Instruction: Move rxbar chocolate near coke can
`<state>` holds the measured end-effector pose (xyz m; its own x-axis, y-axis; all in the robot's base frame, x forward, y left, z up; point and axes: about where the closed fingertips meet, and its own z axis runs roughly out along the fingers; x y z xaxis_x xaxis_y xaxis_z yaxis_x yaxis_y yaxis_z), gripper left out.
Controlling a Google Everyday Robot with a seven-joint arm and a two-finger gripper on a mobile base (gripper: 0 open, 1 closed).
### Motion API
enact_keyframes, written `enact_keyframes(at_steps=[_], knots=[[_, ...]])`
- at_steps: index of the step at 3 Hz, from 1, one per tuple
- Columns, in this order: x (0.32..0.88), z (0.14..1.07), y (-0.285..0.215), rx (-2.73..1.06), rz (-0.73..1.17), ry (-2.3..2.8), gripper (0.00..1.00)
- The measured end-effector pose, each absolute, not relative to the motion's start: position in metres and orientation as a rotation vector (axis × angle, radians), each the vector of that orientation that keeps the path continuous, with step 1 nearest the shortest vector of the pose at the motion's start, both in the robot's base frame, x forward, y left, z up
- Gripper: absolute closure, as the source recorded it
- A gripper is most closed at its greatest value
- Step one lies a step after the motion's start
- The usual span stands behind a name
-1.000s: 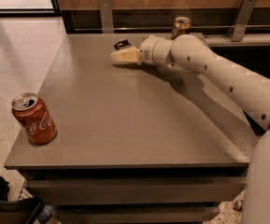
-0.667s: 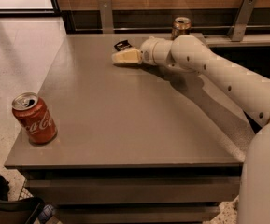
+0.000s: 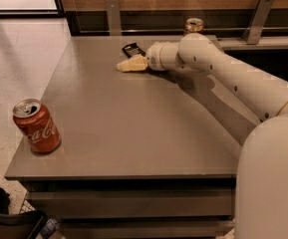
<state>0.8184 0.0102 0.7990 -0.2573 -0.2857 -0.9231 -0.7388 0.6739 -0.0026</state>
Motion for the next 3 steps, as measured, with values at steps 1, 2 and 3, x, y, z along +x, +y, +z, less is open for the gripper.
enact_keyframes(at_steps=[1, 2, 3], knots=[[0.818, 0.800, 0.011, -0.815, 0.539, 1.837, 0.16], [0.818, 0.805, 0.011, -0.815, 0.539, 1.837, 0.47], [0.818, 0.811, 0.011, -0.815, 0.539, 1.837, 0.71]])
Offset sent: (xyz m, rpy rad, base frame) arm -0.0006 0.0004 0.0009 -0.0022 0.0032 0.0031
